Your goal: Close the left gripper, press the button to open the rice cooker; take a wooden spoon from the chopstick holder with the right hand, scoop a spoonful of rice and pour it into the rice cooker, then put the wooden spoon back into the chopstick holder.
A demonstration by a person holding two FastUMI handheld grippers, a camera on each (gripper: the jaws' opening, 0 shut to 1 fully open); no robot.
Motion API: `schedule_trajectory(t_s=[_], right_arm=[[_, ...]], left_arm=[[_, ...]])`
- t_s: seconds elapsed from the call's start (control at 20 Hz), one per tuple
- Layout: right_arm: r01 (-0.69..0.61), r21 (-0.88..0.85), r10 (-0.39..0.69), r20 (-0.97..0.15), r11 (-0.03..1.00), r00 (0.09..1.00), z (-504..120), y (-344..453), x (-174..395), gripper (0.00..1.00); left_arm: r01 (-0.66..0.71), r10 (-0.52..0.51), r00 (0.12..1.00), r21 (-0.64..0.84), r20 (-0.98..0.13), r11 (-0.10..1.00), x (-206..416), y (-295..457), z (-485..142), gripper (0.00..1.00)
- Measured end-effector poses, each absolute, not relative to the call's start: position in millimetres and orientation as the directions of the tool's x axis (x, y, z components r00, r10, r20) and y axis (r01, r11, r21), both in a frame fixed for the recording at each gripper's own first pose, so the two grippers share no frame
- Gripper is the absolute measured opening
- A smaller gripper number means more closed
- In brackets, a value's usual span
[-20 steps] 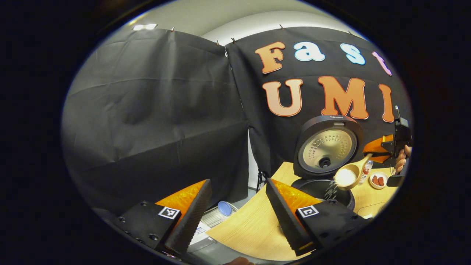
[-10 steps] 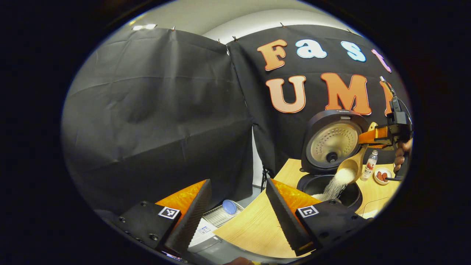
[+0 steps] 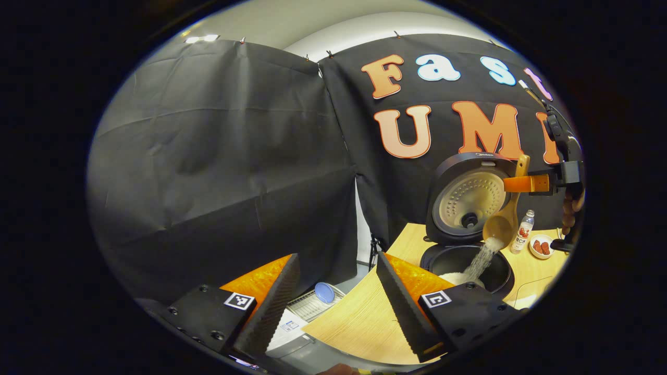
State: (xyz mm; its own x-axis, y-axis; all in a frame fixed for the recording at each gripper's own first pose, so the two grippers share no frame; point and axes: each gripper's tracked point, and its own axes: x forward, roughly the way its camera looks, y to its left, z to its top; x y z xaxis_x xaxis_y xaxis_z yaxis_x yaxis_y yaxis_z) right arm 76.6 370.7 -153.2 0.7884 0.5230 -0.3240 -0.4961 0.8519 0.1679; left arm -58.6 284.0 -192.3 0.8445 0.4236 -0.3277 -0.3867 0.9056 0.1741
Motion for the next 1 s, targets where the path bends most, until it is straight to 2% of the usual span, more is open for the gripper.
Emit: schedule_trajectory(t_s=[0.05,0.3,0.45,0.5,0.55,0.75,0.9,0.95,1.0], right_arm=[[-0.515,0.121,0.525,-0.316,0.848,0.79,-149.8,371.7,74.9,0.08],[-0.582,-0.027,0.556,-0.265,0.813,0.788,-136.9,378.3,64.2,0.08],[-0.589,-0.051,0.564,-0.232,0.806,0.792,-127.4,373.8,53.5,0.08],[-0.584,-0.046,0.561,-0.225,0.811,0.797,-124.3,370.2,50.7,0.08],[-0.578,-0.02,0.561,-0.221,0.815,0.798,-122.2,366.4,49.1,0.08],[-0.539,0.132,0.553,-0.268,0.832,0.789,-120.4,328.0,39.9,0.08],[-0.473,0.156,0.498,-0.286,0.867,0.819,-120.3,274.8,39.7,0.08],[-0.444,0.16,0.472,-0.301,0.882,0.829,-125.6,253.3,37.8,0.08],[-0.413,0.161,0.444,-0.313,0.896,0.84,-130.1,232.4,36.4,0.08]], left_arm=[[-0.389,0.429,0.84,0.182,-0.332,0.903,-60.2,285.8,-195.5,1.0],[-0.397,0.437,0.833,0.184,-0.34,0.899,-60.9,287.8,-199.0,1.0],[-0.395,0.436,0.835,0.188,-0.335,0.9,-61.3,288.7,-199.2,1.0],[-0.398,0.44,0.832,0.189,-0.338,0.898,-61.7,288.8,-200.0,0.95],[-0.399,0.44,0.831,0.187,-0.34,0.898,-61.1,288.0,-200.9,1.0],[-0.386,0.423,0.833,0.175,-0.355,0.906,-56.2,273.1,-204.1,1.0],[-0.363,0.4,0.84,0.166,-0.366,0.917,-45.4,247.7,-207.6,1.0],[-0.351,0.386,0.845,0.161,-0.37,0.922,-43.4,237.7,-208.0,0.95],[-0.34,0.374,0.85,0.156,-0.371,0.927,-38.4,227.6,-207.5,0.95]])
